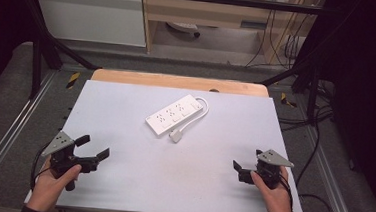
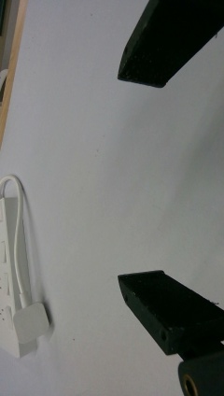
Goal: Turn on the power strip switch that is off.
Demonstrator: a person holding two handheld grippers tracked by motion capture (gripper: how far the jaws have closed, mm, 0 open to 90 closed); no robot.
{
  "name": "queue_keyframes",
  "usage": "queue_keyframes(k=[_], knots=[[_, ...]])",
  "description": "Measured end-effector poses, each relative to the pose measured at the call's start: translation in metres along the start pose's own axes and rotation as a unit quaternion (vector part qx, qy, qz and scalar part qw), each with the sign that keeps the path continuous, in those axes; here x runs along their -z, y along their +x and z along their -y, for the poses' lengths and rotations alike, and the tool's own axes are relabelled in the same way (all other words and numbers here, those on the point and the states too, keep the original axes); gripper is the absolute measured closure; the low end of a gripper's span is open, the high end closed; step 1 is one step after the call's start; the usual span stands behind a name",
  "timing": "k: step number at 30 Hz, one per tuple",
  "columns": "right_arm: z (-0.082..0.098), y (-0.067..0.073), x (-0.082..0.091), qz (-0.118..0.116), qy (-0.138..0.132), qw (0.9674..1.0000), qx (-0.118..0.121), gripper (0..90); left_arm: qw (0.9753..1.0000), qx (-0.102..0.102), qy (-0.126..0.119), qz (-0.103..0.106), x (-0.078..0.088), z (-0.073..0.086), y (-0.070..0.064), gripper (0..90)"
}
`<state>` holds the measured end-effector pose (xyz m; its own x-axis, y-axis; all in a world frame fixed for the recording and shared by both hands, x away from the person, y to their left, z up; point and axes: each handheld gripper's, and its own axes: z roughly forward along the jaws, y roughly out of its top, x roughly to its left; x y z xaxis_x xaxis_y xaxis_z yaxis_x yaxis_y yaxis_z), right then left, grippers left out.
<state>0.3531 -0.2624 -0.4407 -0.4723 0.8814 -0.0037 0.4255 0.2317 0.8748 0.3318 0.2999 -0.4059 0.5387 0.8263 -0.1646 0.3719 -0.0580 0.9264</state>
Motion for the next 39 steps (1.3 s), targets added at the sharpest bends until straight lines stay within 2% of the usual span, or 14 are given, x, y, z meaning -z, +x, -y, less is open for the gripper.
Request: queue_keyframes(k=[12,13,16,26,33,39], knots=[[0.000,0.001,-0.003,-0.005,0.008,1.0000,-0.001,4.5,0.9999,0.014,-0.008,-0.003,-0.009,-0.010,0.004,5.4],[0.000,0.001,-0.003,-0.007,0.008,0.9999,0.000,4.7,0.9997,0.023,-0.010,0.001,-0.011,-0.011,0.004,5.3],[0.000,0.001,-0.003,-0.009,0.007,0.9999,0.001,5.0,0.9999,0.016,-0.006,-0.001,-0.015,-0.014,0.004,5.3],[-0.001,0.003,-0.002,-0.014,0.007,0.9999,0.000,4.4,0.9998,0.017,-0.006,0.000,-0.028,-0.026,0.001,4.6],[0.000,0.003,-0.003,-0.016,0.011,0.9998,0.000,4.4,0.9998,0.019,-0.008,-0.002,-0.037,-0.037,0.004,5.1],[0.000,0.003,-0.002,-0.014,0.011,0.9998,-0.002,4.0,0.9999,0.013,-0.007,-0.005,-0.043,-0.041,0.003,5.4]])
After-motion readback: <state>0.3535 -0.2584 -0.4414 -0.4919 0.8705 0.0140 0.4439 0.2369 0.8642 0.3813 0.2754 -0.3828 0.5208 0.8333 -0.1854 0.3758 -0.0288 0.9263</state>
